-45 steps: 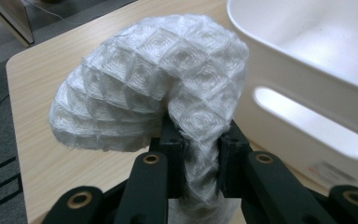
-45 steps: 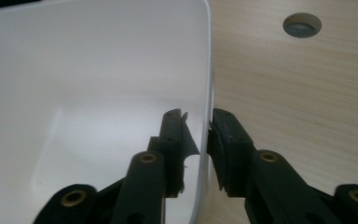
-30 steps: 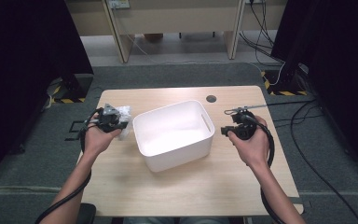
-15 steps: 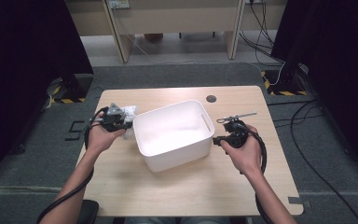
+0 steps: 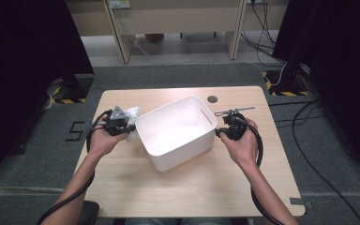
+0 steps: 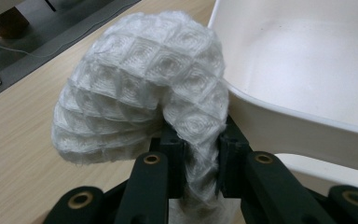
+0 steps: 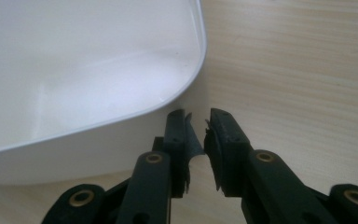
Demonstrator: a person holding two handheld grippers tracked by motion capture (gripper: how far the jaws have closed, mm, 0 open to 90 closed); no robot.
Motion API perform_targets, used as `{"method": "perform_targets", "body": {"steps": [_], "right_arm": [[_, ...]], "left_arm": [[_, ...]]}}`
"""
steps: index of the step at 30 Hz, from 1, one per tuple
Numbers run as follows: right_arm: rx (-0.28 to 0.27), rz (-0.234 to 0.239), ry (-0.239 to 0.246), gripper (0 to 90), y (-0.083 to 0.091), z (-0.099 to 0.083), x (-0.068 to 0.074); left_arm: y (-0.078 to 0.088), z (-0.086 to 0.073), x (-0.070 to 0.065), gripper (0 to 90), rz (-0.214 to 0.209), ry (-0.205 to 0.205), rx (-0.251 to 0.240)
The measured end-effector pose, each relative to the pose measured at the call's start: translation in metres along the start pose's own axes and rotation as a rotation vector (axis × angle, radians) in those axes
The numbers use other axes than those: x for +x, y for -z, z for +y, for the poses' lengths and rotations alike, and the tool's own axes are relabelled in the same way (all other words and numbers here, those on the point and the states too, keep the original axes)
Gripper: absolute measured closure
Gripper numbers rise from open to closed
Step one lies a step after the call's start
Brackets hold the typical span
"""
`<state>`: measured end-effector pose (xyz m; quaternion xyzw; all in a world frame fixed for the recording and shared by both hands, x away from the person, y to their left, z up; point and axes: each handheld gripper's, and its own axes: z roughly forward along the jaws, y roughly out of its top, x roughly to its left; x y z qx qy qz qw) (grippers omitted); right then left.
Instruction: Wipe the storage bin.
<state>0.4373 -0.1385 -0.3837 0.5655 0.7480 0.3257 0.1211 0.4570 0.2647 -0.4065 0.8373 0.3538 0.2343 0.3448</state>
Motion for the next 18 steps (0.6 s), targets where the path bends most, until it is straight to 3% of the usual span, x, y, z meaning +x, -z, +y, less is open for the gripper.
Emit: {"method": "perform_targets", "body": {"steps": [4, 10, 14, 18], "right_arm": [[-0.018, 0.006, -0.019, 77.7, -0.009, 0.004, 0.003], [-0.02, 0.02, 0.015, 77.6, -0.022, 0.011, 0.018], [-0.034, 0.017, 0.035, 77.7, -0.023, 0.013, 0.02], [-0.043, 0.005, 0.023, 77.1, -0.02, 0.014, 0.018]], "left_arm": [[0.0, 0.0, -0.006, 76.2, -0.021, -0.007, 0.0], [-0.001, 0.006, -0.026, 76.2, -0.051, -0.042, -0.01], [-0.004, 0.013, -0.04, 76.2, -0.058, -0.078, -0.005], [-0.007, 0.02, -0.052, 76.1, -0.073, -0.101, -0.002]]}}
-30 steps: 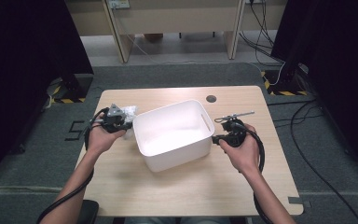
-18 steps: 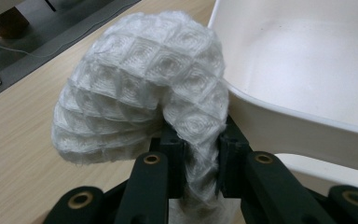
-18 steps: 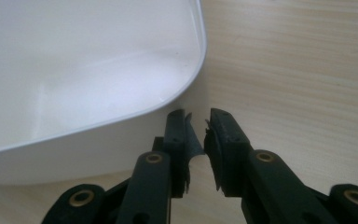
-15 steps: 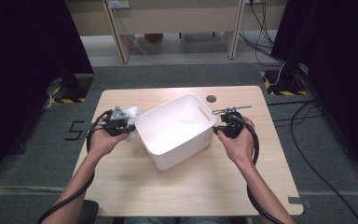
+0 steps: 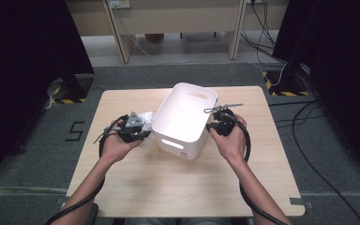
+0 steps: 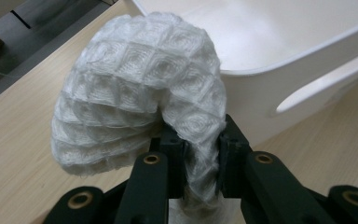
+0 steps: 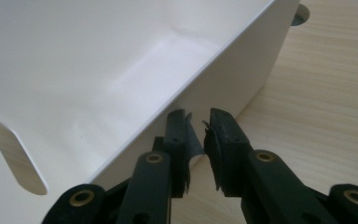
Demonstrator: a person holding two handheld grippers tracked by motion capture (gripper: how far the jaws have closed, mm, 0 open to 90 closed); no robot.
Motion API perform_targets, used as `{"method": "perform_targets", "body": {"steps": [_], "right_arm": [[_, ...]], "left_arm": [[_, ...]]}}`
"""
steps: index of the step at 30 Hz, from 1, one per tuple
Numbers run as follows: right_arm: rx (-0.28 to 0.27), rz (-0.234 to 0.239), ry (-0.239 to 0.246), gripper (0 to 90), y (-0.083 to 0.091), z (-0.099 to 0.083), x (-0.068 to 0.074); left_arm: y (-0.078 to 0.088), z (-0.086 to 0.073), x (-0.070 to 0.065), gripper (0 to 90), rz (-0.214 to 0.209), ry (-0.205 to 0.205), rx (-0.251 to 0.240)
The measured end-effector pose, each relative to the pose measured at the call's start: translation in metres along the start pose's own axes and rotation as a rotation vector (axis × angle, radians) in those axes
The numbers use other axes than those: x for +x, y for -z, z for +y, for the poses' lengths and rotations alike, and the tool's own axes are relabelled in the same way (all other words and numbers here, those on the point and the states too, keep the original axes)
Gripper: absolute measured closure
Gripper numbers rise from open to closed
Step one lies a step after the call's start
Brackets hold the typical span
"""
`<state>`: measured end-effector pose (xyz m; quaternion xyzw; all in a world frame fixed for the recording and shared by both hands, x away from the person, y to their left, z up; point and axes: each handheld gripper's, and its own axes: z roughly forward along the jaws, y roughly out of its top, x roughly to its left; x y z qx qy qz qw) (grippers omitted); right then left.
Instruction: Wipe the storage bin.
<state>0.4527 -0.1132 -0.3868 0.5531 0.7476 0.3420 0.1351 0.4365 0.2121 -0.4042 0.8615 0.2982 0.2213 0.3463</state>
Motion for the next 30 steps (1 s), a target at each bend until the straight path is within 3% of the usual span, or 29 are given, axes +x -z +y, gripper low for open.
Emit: {"method": "perform_targets", "body": {"steps": [8, 12, 15, 21, 30], "right_arm": [[-0.057, -0.039, -0.085, 68.1, 0.015, 0.0, -0.014], [-0.108, -0.046, -0.085, 65.6, 0.026, 0.003, -0.009], [-0.123, -0.023, -0.081, 63.5, 0.03, 0.006, -0.004], [-0.063, -0.014, -0.071, 63.2, 0.02, 0.002, 0.003], [-0.006, -0.021, -0.035, 67.5, 0.008, 0.003, 0.009]], "left_arm": [[0.002, 0.003, -0.015, 76.0, -0.008, 0.029, -0.008], [0.008, 0.0, -0.021, 75.9, 0.0, 0.036, -0.011], [0.014, -0.003, -0.027, 75.9, -0.009, 0.037, -0.014], [0.018, -0.006, -0.039, 75.8, -0.036, 0.028, -0.02], [0.016, -0.002, -0.044, 75.6, -0.057, 0.031, -0.02]]}}
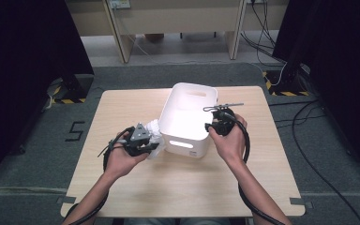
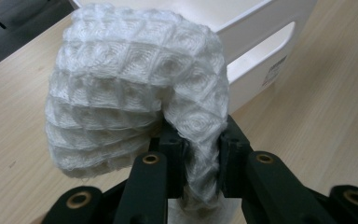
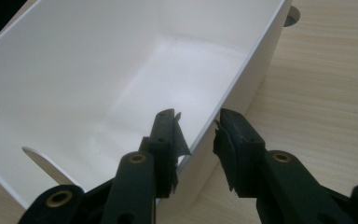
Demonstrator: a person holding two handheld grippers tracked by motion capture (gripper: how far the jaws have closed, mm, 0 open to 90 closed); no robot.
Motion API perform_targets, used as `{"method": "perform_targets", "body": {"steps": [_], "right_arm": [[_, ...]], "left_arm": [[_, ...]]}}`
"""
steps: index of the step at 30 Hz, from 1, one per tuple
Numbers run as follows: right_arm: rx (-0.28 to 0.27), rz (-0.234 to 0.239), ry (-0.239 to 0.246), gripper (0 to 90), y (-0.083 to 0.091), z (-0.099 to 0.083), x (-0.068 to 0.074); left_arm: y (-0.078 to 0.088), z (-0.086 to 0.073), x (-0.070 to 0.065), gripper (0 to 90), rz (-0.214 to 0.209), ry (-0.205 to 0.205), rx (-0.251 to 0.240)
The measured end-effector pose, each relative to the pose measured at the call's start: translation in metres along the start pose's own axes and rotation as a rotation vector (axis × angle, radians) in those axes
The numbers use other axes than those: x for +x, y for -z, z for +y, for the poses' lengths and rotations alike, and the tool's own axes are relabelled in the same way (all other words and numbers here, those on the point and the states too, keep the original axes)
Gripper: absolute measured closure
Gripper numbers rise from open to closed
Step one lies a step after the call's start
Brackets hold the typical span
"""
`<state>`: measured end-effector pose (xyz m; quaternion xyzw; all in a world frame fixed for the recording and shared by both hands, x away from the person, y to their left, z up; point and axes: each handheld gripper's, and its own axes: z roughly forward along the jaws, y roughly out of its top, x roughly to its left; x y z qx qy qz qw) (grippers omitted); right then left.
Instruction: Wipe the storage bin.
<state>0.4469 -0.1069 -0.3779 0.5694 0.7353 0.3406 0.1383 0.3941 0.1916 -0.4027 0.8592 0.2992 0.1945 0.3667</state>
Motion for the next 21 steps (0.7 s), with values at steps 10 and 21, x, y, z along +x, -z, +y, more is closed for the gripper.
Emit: {"method": "perform_targets", "body": {"steps": [10, 21], "right_arm": [[-0.013, 0.024, 0.066, 70.6, -0.008, 0.007, 0.001], [-0.021, 0.031, 0.064, 66.4, -0.011, -0.001, 0.006]], "left_arm": [[0.001, -0.006, -0.007, 75.5, -0.004, 0.024, 0.013], [-0.003, -0.007, -0.012, 75.4, 0.006, 0.054, 0.004]]}}
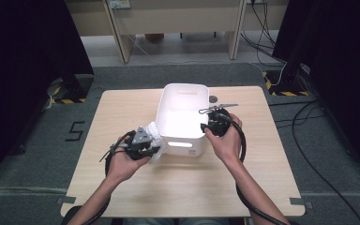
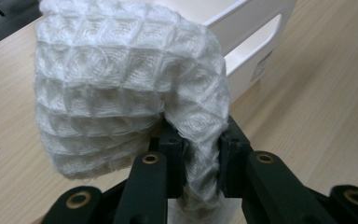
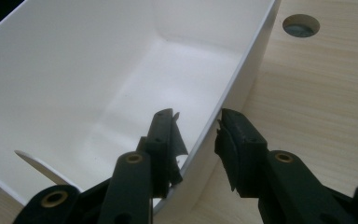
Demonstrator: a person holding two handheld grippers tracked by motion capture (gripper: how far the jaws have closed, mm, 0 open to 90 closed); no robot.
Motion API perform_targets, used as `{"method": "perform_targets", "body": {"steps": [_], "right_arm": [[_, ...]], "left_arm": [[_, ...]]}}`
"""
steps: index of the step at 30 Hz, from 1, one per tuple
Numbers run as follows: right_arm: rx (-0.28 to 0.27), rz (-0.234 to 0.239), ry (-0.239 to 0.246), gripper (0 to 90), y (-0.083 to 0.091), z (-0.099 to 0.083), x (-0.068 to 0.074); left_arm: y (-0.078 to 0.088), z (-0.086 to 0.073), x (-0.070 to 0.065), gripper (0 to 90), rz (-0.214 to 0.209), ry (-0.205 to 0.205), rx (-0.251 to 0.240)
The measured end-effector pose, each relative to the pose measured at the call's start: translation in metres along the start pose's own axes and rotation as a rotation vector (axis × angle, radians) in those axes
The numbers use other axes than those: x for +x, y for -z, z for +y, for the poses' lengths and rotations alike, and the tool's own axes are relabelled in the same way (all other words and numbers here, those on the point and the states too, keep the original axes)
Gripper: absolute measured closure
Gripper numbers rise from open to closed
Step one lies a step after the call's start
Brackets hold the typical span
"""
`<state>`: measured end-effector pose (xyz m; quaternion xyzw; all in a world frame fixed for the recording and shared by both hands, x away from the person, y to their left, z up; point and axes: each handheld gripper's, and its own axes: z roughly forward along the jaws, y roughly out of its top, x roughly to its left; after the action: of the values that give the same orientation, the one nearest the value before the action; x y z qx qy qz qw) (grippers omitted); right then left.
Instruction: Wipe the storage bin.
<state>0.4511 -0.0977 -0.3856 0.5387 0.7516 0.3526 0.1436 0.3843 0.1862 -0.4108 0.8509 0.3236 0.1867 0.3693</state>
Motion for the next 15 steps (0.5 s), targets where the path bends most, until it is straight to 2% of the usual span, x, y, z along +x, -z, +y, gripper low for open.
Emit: {"method": "perform_targets", "body": {"steps": [5, 15], "right_arm": [[0.004, 0.003, 0.014, 66.6, -0.0004, 0.0007, -0.0001], [-0.009, 0.009, 0.04, 67.8, -0.001, -0.0003, 0.0003]], "left_arm": [[-0.0017, 0.0017, -0.0009, 75.5, -0.01, 0.013, 0.0], [-0.006, 0.0035, -0.0039, 75.8, -0.005, 0.027, -0.011]]}}
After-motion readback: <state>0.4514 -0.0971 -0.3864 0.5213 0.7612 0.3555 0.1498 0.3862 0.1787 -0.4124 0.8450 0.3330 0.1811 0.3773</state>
